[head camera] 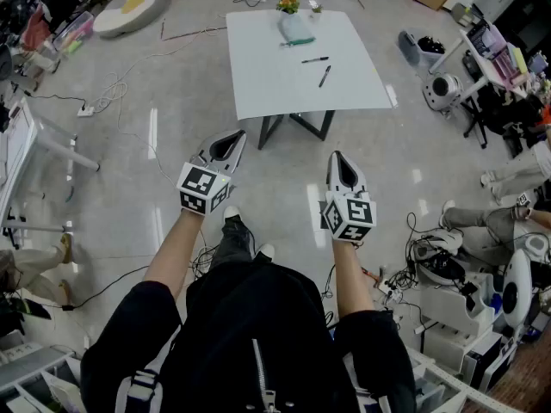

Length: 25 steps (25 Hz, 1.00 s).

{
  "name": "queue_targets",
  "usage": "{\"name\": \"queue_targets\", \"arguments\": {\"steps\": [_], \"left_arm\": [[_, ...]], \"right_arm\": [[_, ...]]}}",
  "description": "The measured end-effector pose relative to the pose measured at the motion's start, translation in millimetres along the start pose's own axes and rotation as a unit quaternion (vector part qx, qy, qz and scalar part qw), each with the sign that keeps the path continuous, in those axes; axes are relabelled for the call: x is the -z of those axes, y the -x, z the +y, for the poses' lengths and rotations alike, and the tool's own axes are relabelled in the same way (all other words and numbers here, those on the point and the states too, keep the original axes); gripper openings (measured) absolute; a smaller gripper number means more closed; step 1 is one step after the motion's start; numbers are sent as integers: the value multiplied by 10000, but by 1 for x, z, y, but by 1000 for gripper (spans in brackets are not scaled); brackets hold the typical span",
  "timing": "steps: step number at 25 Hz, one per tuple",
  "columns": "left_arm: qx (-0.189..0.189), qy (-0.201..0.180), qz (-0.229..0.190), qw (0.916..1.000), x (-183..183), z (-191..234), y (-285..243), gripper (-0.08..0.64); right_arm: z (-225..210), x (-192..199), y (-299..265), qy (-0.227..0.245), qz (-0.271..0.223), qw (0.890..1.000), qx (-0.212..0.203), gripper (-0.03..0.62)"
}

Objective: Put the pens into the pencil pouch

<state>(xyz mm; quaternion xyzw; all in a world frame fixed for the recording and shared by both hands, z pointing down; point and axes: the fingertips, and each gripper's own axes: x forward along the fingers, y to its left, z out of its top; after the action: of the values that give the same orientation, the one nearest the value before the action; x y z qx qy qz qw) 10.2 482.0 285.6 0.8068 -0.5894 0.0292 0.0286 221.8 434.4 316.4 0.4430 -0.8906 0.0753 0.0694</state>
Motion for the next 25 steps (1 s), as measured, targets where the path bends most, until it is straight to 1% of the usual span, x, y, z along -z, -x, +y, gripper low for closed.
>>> {"name": "queue_targets", "arguments": {"steps": [4,5,9,15,17,18,23,25], "left_arm": [[-29,6,-8,10000,0,2,2,23],[-33,3,-15,10000,-1,2,3,23],[-36,-19,3,10000,-1,-3,4,25],[-97,37,-92,9999,-4,-6,9,34],[-103,92,-104,9999,-4,-6,10,142],[-104,112,-110,9998,-4,-6,11,167],[-199,211,-137,9995,-4,-7,16,236],[-196,222,-114,9995,-3,-9,15,238]], "right_arm": [[5,-5,-1,79,-61,9999,-64,9],[7,-7,0,129,-77,9999,-83,31],[14,-11,4,310,-108,9993,-169,56],[16,-7,7,344,-97,9991,-232,114],[16,-6,8,337,-97,9991,-219,138],[16,-6,9,329,-98,9992,-214,142],[16,-5,12,333,-101,9991,-227,200],[15,-4,13,344,-106,9991,-236,205]]}}
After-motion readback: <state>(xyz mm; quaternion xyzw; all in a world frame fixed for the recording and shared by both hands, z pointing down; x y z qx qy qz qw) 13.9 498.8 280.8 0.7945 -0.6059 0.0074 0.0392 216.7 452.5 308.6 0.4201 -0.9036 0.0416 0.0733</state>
